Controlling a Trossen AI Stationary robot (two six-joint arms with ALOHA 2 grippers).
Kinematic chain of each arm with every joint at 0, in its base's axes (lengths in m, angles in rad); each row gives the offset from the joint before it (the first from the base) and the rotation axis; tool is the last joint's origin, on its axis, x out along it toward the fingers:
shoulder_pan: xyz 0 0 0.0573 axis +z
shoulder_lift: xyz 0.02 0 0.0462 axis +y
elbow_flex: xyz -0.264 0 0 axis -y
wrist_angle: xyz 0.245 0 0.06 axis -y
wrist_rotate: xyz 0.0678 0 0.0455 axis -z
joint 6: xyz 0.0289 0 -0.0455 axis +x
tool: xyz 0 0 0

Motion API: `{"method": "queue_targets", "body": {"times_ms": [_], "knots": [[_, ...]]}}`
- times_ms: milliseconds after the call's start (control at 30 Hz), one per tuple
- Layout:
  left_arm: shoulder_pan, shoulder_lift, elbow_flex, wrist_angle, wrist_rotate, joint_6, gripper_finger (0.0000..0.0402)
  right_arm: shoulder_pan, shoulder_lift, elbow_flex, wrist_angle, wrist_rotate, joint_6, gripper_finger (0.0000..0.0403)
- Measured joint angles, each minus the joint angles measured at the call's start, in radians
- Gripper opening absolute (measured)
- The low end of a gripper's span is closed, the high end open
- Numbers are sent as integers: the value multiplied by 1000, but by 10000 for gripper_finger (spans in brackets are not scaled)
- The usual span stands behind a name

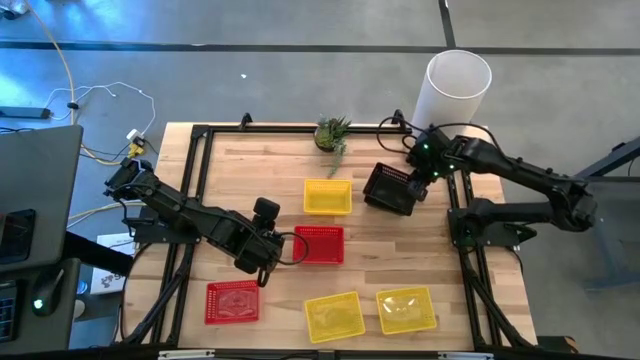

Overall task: Stack baskets by color
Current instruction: Stack the bottom black bin on the top black bin

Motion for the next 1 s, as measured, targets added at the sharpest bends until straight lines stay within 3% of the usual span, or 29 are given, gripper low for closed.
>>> {"method": "queue_targets", "body": {"times_ms": [567,1000], "knots": [[0,0,0,0,0,0,135,1,154,0,4,17,3,0],[0,0,0,0,-1,10,135,1,166,0,5,46,19,0]]}}
